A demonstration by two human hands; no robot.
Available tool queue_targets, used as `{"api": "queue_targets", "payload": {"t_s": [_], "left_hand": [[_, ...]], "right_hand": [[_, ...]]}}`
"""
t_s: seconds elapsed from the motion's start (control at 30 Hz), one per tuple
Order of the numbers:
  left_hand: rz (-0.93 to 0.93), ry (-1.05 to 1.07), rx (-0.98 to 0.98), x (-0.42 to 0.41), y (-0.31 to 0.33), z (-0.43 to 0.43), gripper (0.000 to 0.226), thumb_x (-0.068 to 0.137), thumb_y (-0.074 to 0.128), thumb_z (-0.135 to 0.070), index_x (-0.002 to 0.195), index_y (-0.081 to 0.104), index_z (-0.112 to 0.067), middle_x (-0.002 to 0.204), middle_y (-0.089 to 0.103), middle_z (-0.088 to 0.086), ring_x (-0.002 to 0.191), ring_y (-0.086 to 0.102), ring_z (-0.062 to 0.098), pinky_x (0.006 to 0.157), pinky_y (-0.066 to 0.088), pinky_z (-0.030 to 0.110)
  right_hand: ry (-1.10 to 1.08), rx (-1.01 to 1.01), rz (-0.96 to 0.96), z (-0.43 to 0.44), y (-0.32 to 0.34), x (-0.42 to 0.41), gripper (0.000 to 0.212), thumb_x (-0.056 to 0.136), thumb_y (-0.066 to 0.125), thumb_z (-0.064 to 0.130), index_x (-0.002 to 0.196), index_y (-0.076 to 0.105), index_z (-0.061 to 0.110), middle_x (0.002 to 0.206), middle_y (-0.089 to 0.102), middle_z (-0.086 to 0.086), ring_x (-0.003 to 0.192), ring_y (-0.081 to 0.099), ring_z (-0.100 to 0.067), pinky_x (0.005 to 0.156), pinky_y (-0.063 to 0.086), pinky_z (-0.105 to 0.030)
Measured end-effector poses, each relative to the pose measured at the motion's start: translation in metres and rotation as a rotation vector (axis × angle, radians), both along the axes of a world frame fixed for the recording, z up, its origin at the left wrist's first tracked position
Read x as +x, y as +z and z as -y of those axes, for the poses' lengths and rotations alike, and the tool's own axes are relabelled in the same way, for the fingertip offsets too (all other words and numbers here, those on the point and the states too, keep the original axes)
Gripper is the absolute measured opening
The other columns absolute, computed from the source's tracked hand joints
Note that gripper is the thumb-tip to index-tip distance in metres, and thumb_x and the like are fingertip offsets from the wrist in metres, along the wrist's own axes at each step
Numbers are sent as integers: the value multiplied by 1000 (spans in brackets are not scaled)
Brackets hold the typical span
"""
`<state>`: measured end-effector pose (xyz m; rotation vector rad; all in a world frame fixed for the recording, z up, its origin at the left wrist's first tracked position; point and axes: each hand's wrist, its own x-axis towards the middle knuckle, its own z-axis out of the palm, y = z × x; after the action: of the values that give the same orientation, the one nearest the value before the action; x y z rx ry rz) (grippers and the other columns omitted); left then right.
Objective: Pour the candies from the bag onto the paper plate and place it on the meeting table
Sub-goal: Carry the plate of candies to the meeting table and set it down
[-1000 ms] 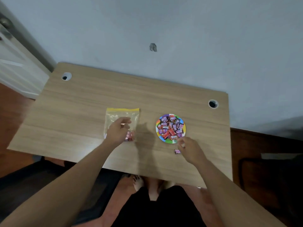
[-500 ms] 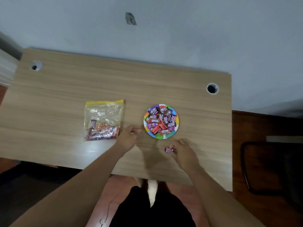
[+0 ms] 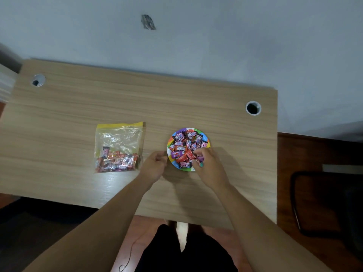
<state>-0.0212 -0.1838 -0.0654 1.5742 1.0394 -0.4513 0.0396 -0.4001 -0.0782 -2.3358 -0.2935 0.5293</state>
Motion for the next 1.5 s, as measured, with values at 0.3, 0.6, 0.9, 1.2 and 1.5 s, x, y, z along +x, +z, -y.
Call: {"api": "queue_targets", "payload": {"t_s": [0.3,0.6,0.9,1.2,1.5], "left_hand": [[56,34,48,16,-11,7,32,108,61,-20,139,66,-20,115,71,-5,118,74,29,108,58,51],[37,151,-20,30,-21,9,25,106,58,-8,98,68,-29,117,78,15,105,78,37,67,67,37],[135,122,-164,31,10,4,16,106,53,4,113,62,-7,116,73,26,96,74,35,58,68,31],[242,-122,-175,45,75,-14,17,107,54,-5,107,68,-14,115,78,23,98,80,36,69,68,37],[304,-332,-236,60,124,3,23,108,52,-5,100,71,-17,94,81,7,70,79,18,71,68,37]], "right_hand": [[-474,-42,-277,17,-12,29,23,103,60,18,122,68,9,118,77,-8,104,70,-25,85,49,-30],[-506,47,-355,12,-29,33,22,98,65,17,86,60,35,94,73,5,91,79,-29,80,67,-55],[-612,135,-353,8,9,19,8,99,60,16,96,61,24,99,72,1,94,78,-29,79,68,-55],[-765,250,-241,11,67,-11,3,89,58,32,88,58,35,99,74,6,94,77,-29,83,66,-59],[-947,274,-140,21,132,-47,8,99,63,18,107,64,16,107,75,-9,93,78,-33,48,57,-24]]}}
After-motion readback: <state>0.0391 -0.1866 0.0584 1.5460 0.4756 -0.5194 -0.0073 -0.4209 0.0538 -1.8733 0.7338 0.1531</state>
